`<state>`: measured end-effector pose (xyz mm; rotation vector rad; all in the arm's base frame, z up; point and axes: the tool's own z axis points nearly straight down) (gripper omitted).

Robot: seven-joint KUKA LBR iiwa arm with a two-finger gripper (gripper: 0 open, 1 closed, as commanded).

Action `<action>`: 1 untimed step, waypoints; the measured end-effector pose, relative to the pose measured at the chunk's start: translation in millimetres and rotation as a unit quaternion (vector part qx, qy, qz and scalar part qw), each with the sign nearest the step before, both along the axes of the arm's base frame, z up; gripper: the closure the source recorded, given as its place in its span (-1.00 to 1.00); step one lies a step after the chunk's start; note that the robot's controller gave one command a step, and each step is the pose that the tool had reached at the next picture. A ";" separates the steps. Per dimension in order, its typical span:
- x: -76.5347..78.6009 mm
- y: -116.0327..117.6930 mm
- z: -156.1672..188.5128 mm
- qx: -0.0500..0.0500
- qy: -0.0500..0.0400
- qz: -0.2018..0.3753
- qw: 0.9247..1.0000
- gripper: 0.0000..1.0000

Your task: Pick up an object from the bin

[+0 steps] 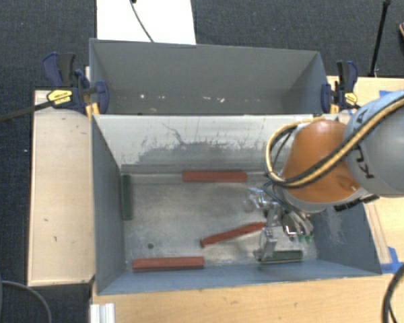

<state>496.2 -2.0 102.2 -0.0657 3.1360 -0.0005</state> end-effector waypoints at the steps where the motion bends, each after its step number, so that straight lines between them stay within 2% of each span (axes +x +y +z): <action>1: 17.5 19.7 -33.6 0.001 0.000 -0.013 1.000 -1.00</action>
Offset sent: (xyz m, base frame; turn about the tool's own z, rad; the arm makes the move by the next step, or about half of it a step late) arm 0.0166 0.0183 -0.0322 0.0285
